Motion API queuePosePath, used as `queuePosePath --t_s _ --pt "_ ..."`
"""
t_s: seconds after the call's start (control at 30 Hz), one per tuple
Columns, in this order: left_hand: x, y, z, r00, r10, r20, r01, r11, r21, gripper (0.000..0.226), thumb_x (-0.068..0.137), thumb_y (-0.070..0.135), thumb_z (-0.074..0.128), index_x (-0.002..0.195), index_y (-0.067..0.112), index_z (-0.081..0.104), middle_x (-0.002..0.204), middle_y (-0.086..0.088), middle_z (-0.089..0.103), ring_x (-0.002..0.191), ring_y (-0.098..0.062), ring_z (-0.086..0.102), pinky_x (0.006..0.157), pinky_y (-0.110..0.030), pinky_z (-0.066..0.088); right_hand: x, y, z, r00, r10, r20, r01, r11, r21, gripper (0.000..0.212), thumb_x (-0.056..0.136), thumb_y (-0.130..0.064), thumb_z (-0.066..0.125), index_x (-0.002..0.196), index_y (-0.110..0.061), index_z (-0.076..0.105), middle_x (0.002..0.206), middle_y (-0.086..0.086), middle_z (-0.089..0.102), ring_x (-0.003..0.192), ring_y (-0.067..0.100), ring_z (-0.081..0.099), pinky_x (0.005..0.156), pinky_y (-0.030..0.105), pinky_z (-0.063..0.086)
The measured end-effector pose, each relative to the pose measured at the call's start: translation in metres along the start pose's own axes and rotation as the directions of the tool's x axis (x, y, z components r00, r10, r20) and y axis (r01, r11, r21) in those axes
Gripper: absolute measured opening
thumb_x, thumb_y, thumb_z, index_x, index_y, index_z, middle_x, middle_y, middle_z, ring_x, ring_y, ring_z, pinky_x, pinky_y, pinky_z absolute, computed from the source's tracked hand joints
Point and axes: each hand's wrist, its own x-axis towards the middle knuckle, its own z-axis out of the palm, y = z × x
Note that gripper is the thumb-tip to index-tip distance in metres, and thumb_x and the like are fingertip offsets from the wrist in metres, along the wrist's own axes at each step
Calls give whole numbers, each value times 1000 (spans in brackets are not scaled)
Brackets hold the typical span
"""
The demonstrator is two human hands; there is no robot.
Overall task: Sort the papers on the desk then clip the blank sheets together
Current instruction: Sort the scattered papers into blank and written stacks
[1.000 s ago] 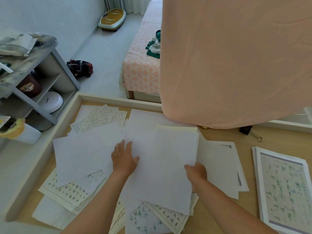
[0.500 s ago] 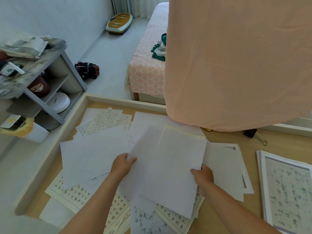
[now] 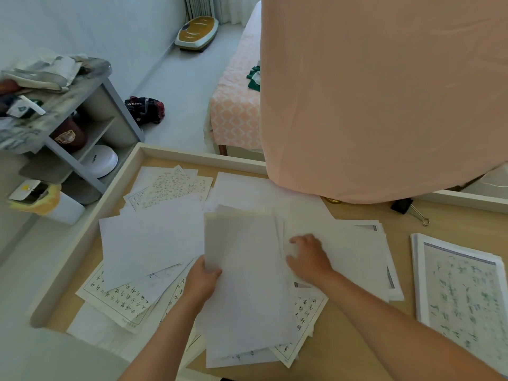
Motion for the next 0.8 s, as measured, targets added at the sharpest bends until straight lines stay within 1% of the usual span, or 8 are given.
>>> queuePosePath --t_s 0.1,0.2,0.33,0.47,0.57,0.67,0.73,0.8 --pt "-2 -3 -12 998 -41 -52 37 997 -63 34 94 6 55 126 16 54 110 -4 62 95 -25 61 83 -38 51 25 28 -33 998 6 -60 -15 989 -150 65 84 -28 67 143 -23 41 149 7 31 136 27 29 107 41 35" --pt "0 -9 -24 995 -99 -23 96 988 -121 32 95 4 54 124 16 54 112 -7 64 96 -27 63 80 -36 50 44 53 -57 995 99 32 -91 977 -194 107 68 -43 82 153 -30 19 159 5 11 145 29 13 110 52 29" --pt "3 -11 -31 984 -130 124 154 966 -209 31 94 6 57 124 14 57 117 -9 69 101 -28 67 88 -45 54 51 74 -67 984 150 96 -104 921 -377 132 48 -68 82 153 -33 9 150 9 23 139 31 26 110 51 27" --pt "6 -7 -18 951 -146 271 216 944 -249 35 96 8 57 127 23 53 120 -5 68 108 -30 66 92 -52 53 49 80 -63 992 125 14 -110 912 -396 116 48 -74 77 145 -31 31 140 3 48 128 25 46 104 45 28" --pt "7 -2 -3 988 -131 77 138 987 -87 38 88 1 56 120 20 54 113 -7 67 97 -29 65 85 -46 55 41 83 -65 992 125 23 -110 934 -339 83 63 -59 76 135 -29 47 127 -4 60 119 21 55 101 41 32" --pt "1 15 7 996 -32 -87 38 997 66 37 82 3 51 114 21 56 103 -5 65 87 -24 64 71 -36 53 29 90 -67 975 199 102 -193 979 -66 60 69 -32 80 123 -22 56 119 -2 63 104 20 60 83 33 48" --pt "0 27 11 999 -3 -33 1 998 -55 38 84 0 50 114 21 58 105 -6 67 90 -24 65 71 -36 53 21 94 -71 957 279 84 -289 947 144 45 67 -25 83 107 -18 62 105 0 67 88 18 61 74 31 53" --pt "3 34 13 994 1 110 26 968 -250 38 90 -1 53 120 21 59 113 -6 70 101 -27 66 85 -44 54 15 100 -72 930 357 82 -365 881 302 34 71 -20 81 101 -14 66 98 2 68 80 18 62 67 30 51"
